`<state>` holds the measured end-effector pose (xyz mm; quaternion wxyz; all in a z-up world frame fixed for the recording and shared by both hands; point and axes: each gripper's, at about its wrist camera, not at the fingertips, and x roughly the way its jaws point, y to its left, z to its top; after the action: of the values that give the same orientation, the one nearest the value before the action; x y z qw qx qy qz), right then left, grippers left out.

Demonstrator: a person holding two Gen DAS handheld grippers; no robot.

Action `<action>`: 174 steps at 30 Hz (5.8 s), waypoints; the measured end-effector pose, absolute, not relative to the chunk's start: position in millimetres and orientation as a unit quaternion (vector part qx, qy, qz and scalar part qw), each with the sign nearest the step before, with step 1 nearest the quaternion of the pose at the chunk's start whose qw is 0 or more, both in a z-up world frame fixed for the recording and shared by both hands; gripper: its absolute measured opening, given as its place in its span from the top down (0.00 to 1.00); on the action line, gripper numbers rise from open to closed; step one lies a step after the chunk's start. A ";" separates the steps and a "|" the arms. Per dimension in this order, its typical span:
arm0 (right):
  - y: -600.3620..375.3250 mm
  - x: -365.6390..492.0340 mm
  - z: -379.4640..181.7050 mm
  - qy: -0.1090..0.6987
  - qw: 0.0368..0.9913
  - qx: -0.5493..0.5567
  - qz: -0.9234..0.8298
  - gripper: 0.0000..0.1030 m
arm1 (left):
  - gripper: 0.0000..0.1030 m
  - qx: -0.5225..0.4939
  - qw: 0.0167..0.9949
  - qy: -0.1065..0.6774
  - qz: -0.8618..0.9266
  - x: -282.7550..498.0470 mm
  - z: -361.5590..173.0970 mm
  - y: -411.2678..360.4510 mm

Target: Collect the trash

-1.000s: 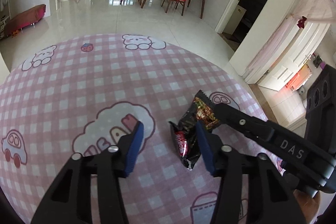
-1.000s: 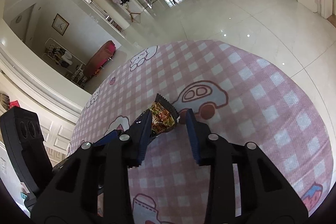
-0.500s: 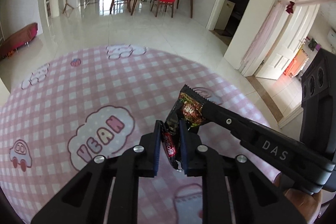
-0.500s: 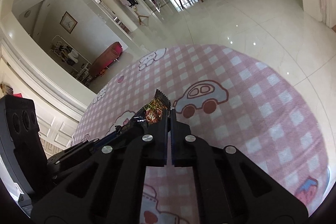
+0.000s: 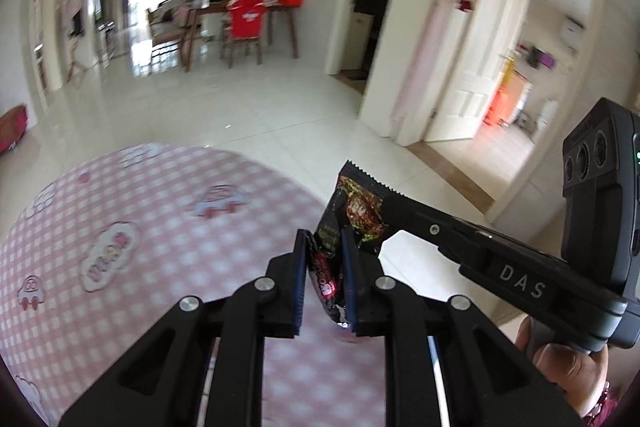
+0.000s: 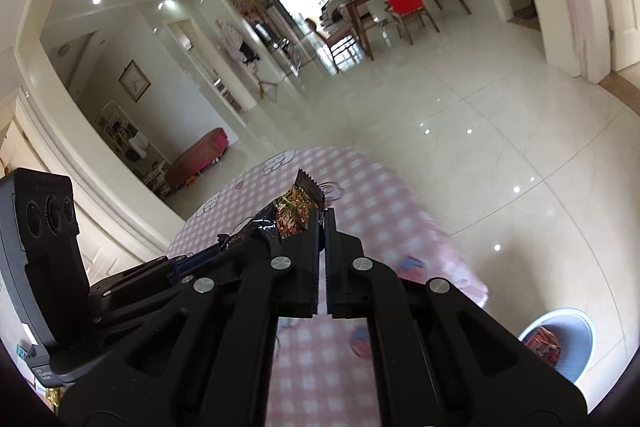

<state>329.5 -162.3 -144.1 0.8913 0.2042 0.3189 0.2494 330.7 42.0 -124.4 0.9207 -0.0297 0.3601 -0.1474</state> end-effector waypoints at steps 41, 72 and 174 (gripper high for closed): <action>-417.4 213.6 -272.1 0.370 0.894 0.255 -0.001 0.46 | 0.23 0.050 0.852 0.477 -0.210 317.5 -268.0 -186.4; -309.4 -0.7 -62.8 0.141 0.984 0.104 0.022 0.16 | 0.05 0.075 0.977 0.183 -0.084 71.5 -24.8 -76.4; -263.2 -77.3 -63.3 0.085 0.995 0.058 0.021 0.09 | 0.05 0.082 0.988 0.118 -0.047 -6.2 -5.4 -49.2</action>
<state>-77.3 -263.2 -63.3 0.9945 0.0582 0.0846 0.0205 -6.2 -49.2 -5.4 0.9885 0.0822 0.1183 -0.0471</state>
